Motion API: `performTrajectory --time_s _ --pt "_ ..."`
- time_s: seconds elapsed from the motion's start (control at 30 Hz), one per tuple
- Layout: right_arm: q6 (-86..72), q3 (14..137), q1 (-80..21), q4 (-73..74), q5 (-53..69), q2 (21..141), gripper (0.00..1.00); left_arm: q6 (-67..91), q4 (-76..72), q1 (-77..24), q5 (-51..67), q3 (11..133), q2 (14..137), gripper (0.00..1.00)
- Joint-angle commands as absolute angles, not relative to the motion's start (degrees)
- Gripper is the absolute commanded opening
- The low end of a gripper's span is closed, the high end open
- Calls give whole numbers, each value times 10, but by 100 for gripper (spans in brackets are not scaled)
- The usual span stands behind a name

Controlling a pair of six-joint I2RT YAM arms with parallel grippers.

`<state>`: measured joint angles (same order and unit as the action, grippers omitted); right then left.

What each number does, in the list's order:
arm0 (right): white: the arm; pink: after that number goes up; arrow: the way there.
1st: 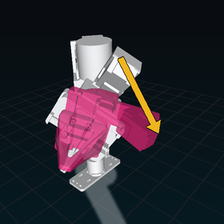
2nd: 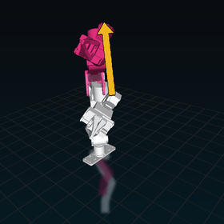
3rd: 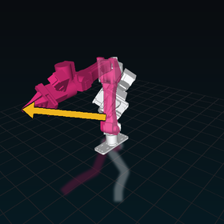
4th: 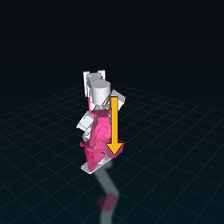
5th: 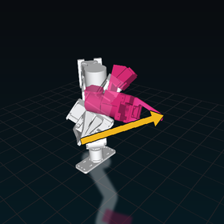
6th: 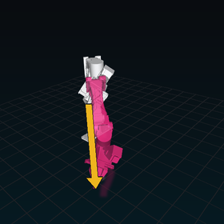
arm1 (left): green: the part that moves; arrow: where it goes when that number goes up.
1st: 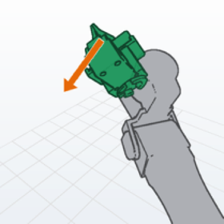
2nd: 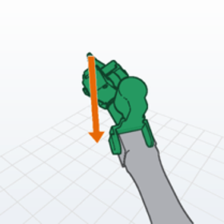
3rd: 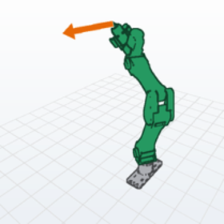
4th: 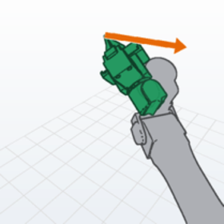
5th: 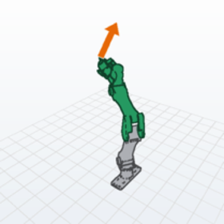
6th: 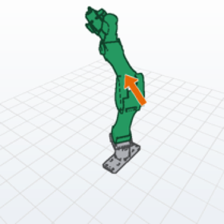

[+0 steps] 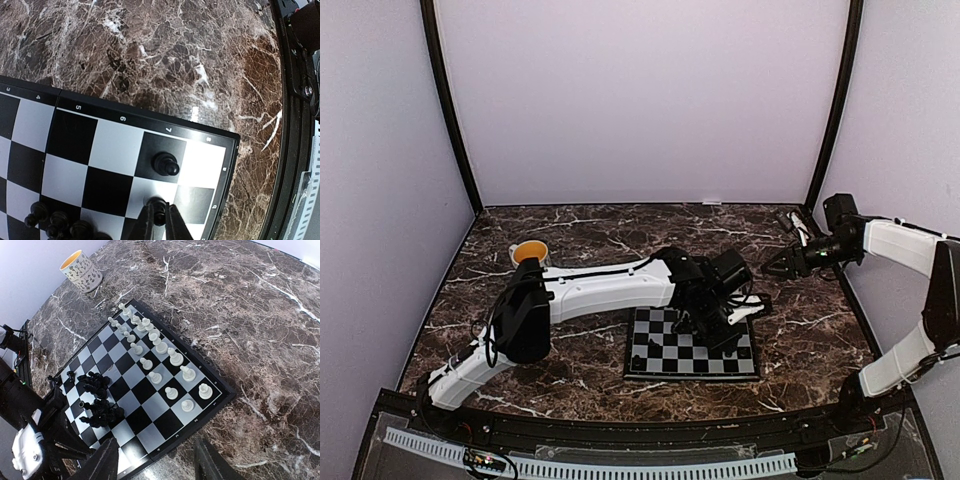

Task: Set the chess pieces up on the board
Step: Place the pawn at g7.

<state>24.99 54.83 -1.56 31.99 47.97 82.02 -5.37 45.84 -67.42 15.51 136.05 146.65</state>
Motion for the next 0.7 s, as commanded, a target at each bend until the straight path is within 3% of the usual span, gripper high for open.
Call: performTrajectory --time_s 0.0,0.27,0.4,0.67 --pt "257 554 -17 319 490 825 53 -52 455 -679 148 1377 1470 9" --pt "257 555 -16 321 489 824 54 -53 454 -679 148 1377 1468 21" --pt "257 556 -16 323 492 824 54 -57 454 -680 139 1377 1459 37" --pt "270 558 -16 336 503 819 55 -103 469 -680 131 1344 1325 55"
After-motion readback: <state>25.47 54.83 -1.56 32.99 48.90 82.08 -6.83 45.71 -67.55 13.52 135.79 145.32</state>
